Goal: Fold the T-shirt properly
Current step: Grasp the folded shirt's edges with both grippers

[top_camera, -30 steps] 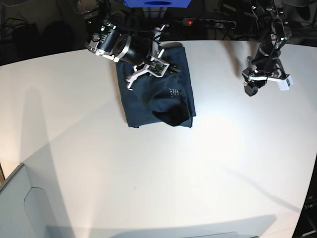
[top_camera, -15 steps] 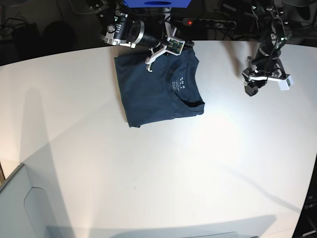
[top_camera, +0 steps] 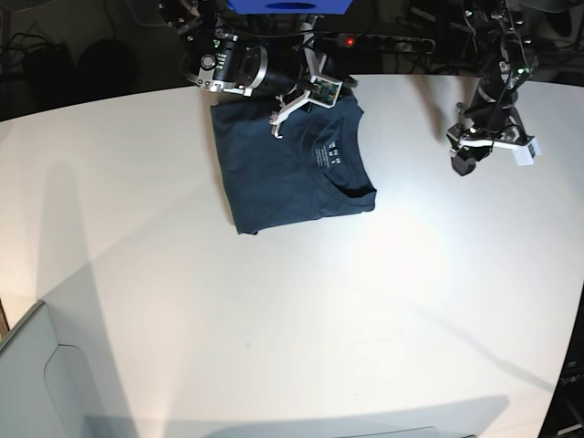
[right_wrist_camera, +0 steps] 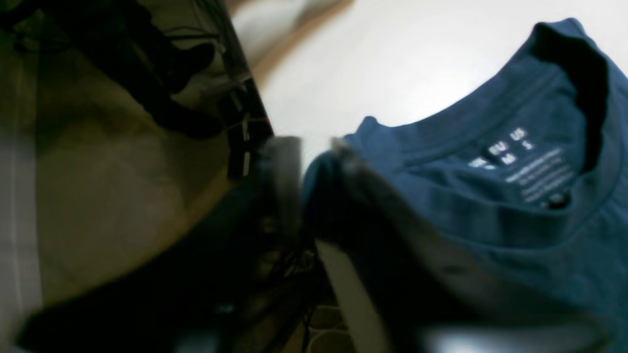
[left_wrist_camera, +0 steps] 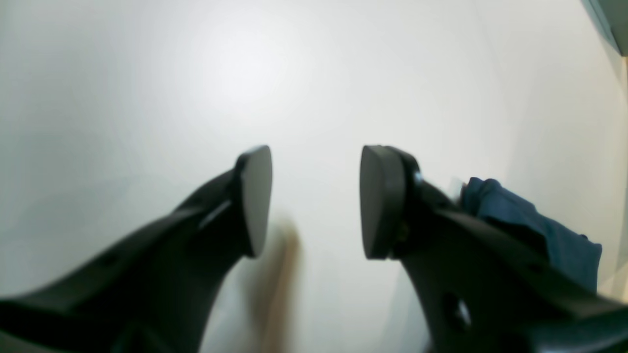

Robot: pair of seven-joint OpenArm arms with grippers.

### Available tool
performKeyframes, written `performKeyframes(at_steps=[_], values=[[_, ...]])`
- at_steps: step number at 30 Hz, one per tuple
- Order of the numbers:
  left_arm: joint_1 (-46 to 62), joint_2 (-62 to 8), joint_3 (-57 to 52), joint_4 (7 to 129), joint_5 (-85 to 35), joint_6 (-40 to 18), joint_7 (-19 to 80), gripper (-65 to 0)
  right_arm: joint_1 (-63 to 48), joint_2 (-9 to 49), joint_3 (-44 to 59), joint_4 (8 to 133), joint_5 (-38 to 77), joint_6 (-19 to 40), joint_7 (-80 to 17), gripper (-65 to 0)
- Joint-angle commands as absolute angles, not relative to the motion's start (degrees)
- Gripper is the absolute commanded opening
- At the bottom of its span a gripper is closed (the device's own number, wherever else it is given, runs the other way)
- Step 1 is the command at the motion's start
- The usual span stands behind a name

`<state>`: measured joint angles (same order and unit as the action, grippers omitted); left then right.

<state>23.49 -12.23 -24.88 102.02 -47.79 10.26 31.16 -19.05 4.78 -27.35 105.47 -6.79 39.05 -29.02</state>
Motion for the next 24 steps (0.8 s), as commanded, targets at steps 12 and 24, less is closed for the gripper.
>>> performKeyframes(at_steps=[12, 24], values=[[26.0, -10.9, -23.1, 111.9, -48.6, 9.8, 30.2, -28.7, -18.8, 7.9, -20.1, 113.4, -5.4, 40.0, -27.3, -17.7], [24.6, -7.8, -5.8, 106.3, -48.4, 9.8, 30.1, -19.4, -16.8, 7.7, -4.1, 112.9, -5.4, 40.0, -27.7, -17.4]])
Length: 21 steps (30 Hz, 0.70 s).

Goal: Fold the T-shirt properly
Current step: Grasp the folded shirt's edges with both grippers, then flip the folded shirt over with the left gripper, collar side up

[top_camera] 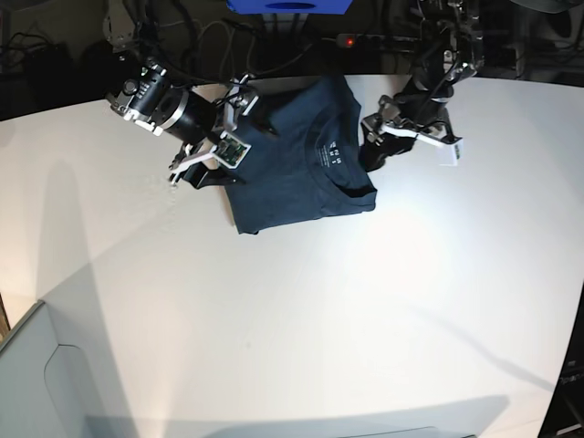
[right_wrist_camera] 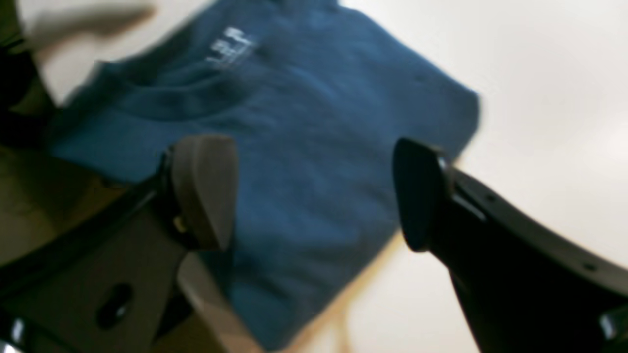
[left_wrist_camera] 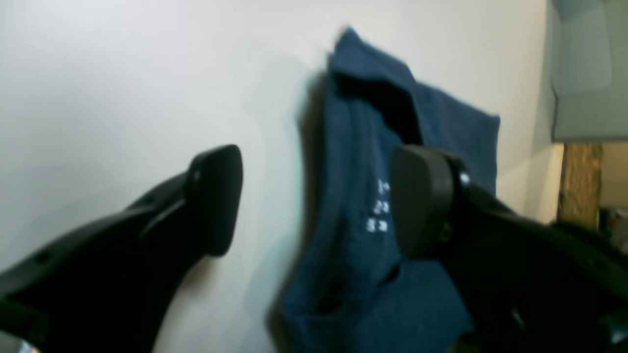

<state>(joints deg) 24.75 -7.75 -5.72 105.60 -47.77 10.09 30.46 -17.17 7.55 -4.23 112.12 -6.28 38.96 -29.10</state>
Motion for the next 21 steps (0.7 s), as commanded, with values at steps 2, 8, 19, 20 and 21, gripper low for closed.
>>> performKeyframes(at_steps=[2, 8, 19, 20, 21], values=[[24.5, -7.7, -3.7, 104.0, -48.4, 9.8, 29.6, -19.4, -16.8, 7.7, -2.6, 112.8, -5.4, 40.0, -27.7, -17.4], [23.2, -7.6, 0.6, 100.6, -48.4, 9.8, 29.7, -19.8, -16.8, 7.7, -1.6, 112.8, -5.4, 40.0, -27.7, -17.5], [20.0, -7.6, 1.9, 95.1, -48.4, 10.3, 30.1, -65.0, -17.0, 7.7, 1.8, 112.8, -5.4, 40.0, -27.7, -17.5], [19.6, -7.6, 1.8, 94.5, -48.4, 10.3, 30.1, -65.0, -17.0, 7.7, 2.7, 112.8, -5.4, 40.0, -27.7, -17.5], [18.9, -7.7, 1.8, 94.0, -48.4, 10.3, 30.1, -65.0, -17.0, 7.7, 3.4, 112.8, -5.4, 40.0, -27.7, -17.5]])
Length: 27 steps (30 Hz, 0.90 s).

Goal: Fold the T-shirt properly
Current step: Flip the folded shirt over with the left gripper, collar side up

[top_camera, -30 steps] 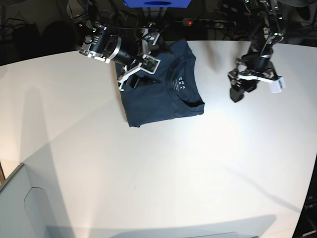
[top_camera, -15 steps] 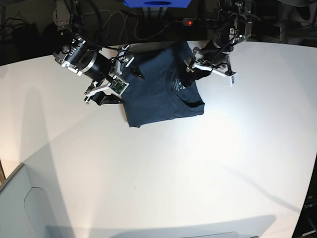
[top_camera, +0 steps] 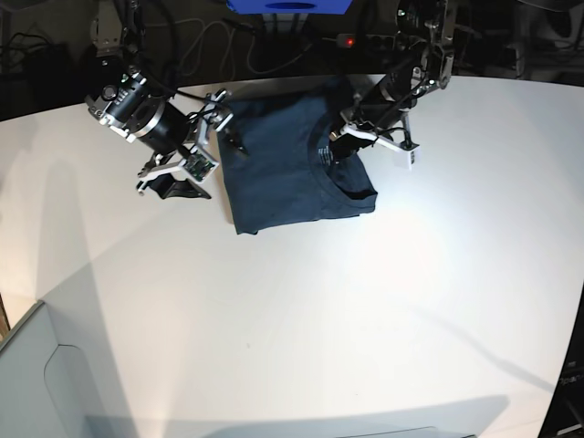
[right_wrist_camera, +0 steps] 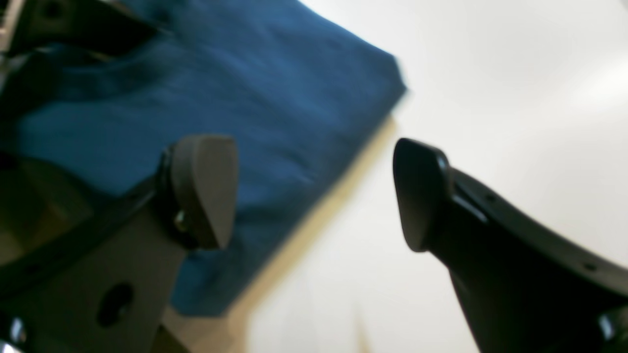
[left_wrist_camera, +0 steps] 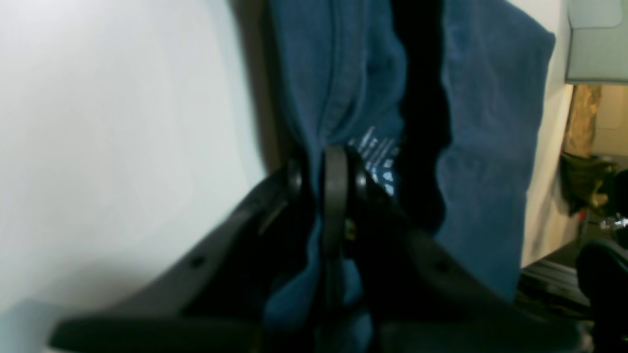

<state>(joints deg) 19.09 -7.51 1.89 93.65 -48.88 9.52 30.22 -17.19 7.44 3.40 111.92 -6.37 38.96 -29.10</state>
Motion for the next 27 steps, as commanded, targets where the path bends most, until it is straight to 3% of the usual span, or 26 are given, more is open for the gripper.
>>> performKeyframes(at_steps=[1, 8, 16, 21, 27], values=[[18.4, -7.7, 1.8, 93.4, -48.4, 10.0, 30.1, -65.0, -17.0, 7.7, 4.3, 112.8, -5.4, 40.0, -27.7, -17.5], [9.5, -11.2, 9.3, 87.0, -48.0, 9.8, 30.2, -65.0, -17.3, 7.7, 11.6, 112.8, -5.4, 40.0, -27.7, -17.5], [-13.8, -19.6, 37.1, 75.8, -47.9, 9.8, 30.2, -65.0, -17.4, 7.5, 21.2, 112.8, -5.4, 40.0, -27.8, -17.6], [-29.8, -19.5, 53.5, 68.2, -47.9, 9.5, 30.2, -65.0, -17.4, 3.6, 30.3, 112.8, -5.7, 40.0, -27.8, -17.6], [-43.2, -13.9, 68.4, 61.6, -41.5, -3.8, 30.2, -65.0, -17.3, -0.3, 39.0, 112.9, -5.7, 40.0, -27.8, -17.6]])
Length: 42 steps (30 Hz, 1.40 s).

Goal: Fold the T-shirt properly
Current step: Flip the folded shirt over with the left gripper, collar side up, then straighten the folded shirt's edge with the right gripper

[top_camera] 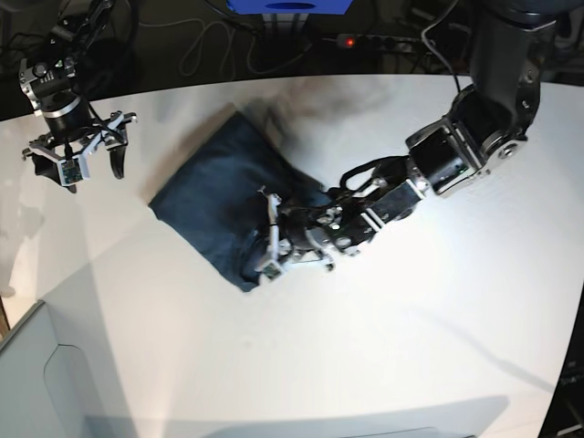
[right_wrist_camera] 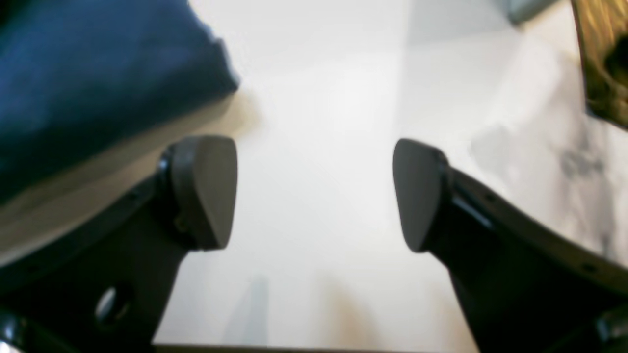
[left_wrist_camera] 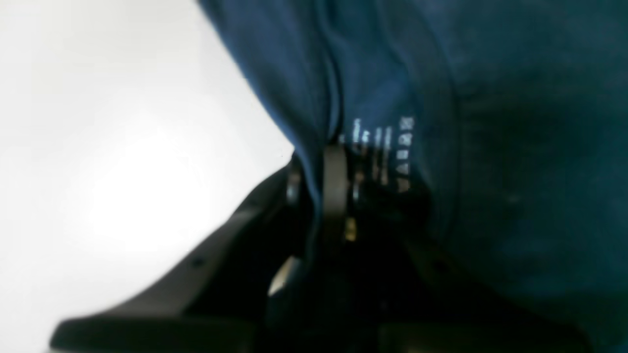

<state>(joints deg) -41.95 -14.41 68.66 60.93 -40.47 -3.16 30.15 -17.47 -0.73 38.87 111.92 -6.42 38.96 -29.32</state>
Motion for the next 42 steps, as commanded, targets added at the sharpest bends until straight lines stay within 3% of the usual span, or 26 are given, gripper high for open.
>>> performKeyframes(at_steps=[1, 9, 15, 16, 21, 23, 26, 32, 38, 42], values=[[-44.3, -12.7, 69.8, 60.7, -39.3, -5.7, 30.2, -65.0, -17.3, -0.7, 39.6, 113.0, -5.7, 40.0, -27.8, -17.6], [-45.9, -3.6, 72.0, 56.0, -17.5, -15.4, 30.2, -65.0, -17.4, -4.2, 44.0, 113.3, -5.8, 40.0, -27.8, -17.6], [-45.8, -1.2, 72.0, 56.0, -9.7, -16.3, 30.4, -65.0, -18.2, -5.1, 43.9, 113.4, -5.8, 40.0, -27.8, -17.6], [-45.8, -1.2, 72.0, 56.0, -9.5, -16.3, 31.2, -62.7, -18.2, -5.1, 43.8, 113.4, -5.8, 40.0, -27.8, -17.6], [-46.8, -1.0, 72.0, 59.7, -9.1, -16.2, 35.0, -36.4, -18.7, -5.2, 43.7, 113.4, -5.8, 40.0, -27.8, -17.6], [-47.2, -1.5, 71.9, 62.2, -9.1, -16.2, 35.4, -32.5, -18.7, -5.2, 43.7, 113.4, -5.8, 40.0, -27.8, -17.6], [-48.1, -3.3, 69.2, 65.4, -9.1, -16.1, 35.4, -32.3, -18.5, -5.3, 43.1, 113.4, -5.8, 40.0, -27.8, -17.6], [-46.5, -8.7, 56.9, 77.1, -9.1, -16.1, 39.5, -32.2, -18.7, -5.3, 39.3, 113.5, -5.8, 40.0, -27.8, -17.4], [-34.9, -19.8, 34.6, 97.5, -9.1, -16.1, 46.6, -32.1, -20.0, -5.3, 31.4, 113.5, -5.7, 40.0, -27.8, -18.2], [-21.1, -24.3, 15.1, 101.5, -9.6, -16.6, 46.6, -32.0, -20.8, -5.1, 24.7, 113.1, -5.7, 40.0, -27.8, -31.4]])
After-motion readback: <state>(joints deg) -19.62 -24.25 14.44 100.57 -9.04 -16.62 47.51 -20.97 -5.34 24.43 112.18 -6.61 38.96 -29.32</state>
